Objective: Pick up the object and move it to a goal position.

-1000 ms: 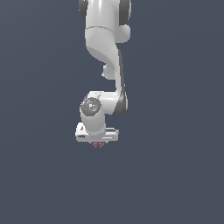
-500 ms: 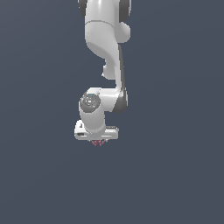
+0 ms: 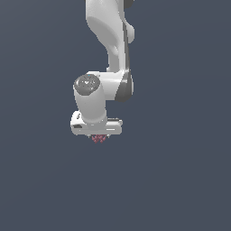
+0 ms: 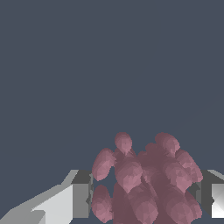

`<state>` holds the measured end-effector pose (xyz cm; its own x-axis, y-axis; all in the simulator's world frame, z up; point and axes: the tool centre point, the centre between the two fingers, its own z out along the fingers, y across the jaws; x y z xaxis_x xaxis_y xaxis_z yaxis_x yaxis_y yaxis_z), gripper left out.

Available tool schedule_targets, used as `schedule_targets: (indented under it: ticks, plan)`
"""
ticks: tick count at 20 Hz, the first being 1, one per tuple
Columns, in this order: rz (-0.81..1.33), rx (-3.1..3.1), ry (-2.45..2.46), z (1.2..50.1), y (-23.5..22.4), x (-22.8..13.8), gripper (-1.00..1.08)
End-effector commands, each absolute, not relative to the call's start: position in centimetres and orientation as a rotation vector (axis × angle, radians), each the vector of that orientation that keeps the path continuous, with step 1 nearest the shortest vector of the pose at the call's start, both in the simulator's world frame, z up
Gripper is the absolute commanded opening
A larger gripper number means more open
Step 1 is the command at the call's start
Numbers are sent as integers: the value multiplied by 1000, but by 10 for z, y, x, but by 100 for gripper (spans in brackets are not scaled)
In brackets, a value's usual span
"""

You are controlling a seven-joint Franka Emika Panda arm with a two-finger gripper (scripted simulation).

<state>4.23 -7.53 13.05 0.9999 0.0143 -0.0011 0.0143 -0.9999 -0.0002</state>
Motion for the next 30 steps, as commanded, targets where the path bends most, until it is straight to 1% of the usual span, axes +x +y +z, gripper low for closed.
schedule_targets:
  ticks: [1,19,24,30]
  plan:
    - [0,-3141,-22,159,-77,40,-100]
    - [0,-3141,-22,372,-87,27,-100]
    - [0,-3141,-22,413,-89,26,-100]
    - [0,-3141,-22,441,-91,27,-100]
